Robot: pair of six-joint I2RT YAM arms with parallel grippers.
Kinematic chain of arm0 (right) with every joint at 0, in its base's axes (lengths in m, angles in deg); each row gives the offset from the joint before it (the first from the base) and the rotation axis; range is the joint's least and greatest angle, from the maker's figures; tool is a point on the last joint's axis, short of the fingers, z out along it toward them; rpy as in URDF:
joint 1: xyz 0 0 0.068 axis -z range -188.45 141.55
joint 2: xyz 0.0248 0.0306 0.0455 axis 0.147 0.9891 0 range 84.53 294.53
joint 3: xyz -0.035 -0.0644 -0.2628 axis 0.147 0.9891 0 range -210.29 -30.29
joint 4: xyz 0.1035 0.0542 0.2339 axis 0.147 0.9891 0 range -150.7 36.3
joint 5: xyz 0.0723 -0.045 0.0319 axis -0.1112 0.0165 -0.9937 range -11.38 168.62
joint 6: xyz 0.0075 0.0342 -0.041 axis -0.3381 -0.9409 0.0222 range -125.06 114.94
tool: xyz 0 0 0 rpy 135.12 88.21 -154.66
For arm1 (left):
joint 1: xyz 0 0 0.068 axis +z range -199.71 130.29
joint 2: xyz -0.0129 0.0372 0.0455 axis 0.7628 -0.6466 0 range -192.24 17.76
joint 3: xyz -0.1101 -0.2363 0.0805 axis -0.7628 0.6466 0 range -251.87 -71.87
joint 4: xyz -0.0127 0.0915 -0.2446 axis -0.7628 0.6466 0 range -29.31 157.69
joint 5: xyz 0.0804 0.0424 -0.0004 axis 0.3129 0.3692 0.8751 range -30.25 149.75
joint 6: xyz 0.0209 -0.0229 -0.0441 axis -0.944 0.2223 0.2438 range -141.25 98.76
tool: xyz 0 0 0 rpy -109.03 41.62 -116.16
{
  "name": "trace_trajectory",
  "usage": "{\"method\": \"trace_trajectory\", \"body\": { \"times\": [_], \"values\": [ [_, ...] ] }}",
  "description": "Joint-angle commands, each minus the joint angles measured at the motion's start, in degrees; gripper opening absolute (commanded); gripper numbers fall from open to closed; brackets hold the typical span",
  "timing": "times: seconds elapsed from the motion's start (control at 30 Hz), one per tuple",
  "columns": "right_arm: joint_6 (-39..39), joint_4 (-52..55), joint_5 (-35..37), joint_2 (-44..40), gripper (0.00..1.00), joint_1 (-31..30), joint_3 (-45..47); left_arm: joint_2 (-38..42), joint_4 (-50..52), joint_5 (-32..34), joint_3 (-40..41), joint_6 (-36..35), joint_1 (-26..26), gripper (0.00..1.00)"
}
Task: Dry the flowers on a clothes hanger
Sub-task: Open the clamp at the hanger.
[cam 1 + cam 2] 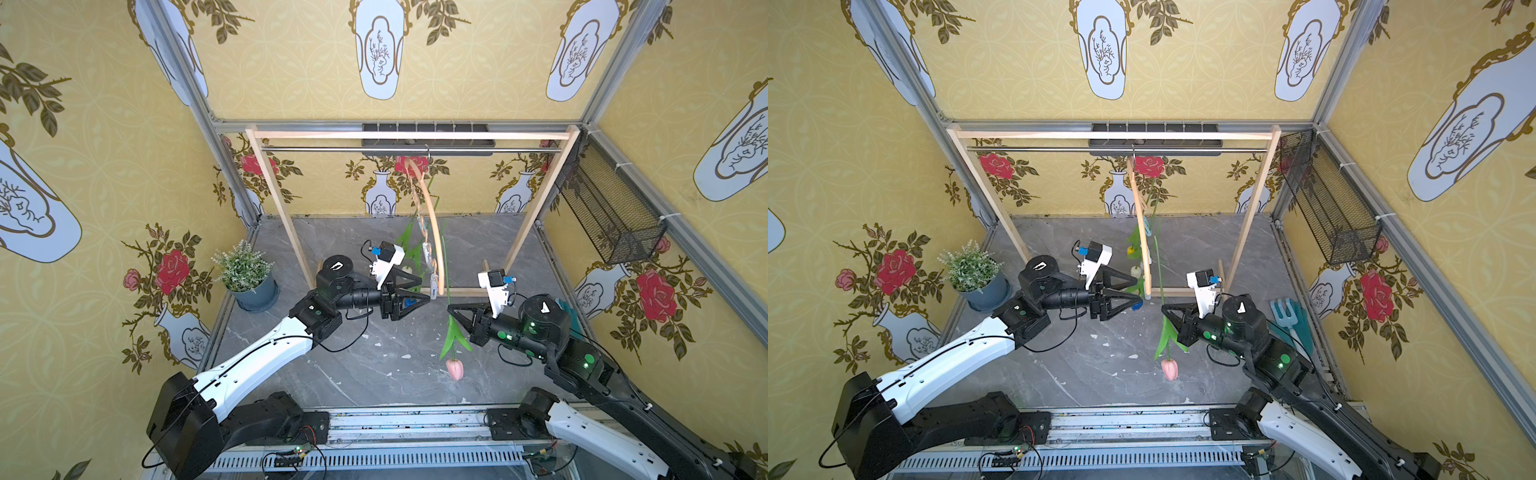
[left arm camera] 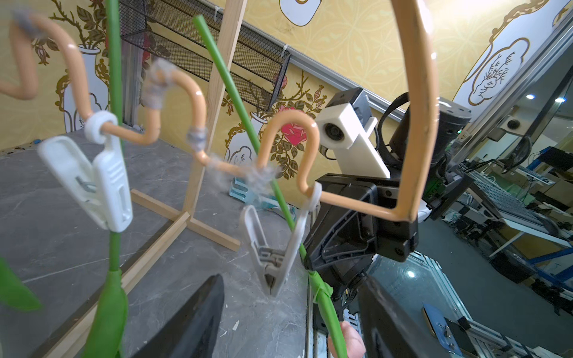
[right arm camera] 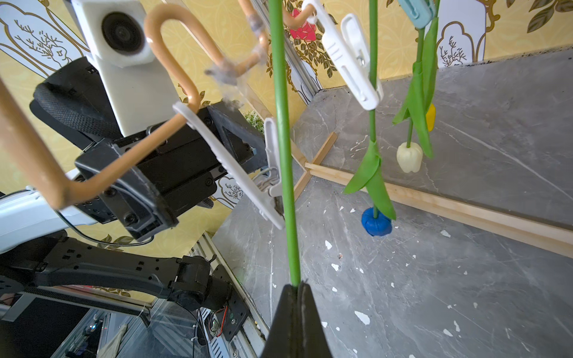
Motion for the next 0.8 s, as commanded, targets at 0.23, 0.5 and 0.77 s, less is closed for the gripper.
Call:
{"method": "trace_trajectory", "body": {
  "times": [0.23,0.5,0.77],
  "values": [
    [0.19,-3.25,-0.26,-0.66,0.0,-0.03,0.06,-3.76,-1.98,-3.73,-4.19,-1.21,0.14,0.74],
    [0.2,-3.21,-0.52,-0.81,0.0,-0.06,-0.19,-6.17,-1.33,-3.2,-6.52,-2.58,0.14,0.74],
    [0.08,-3.47,-0.91,-0.98,0.0,-0.04,-0.1,-7.58,0.6,-1.85,-8.32,-4.39,0.13,0.71]
  ]
}}
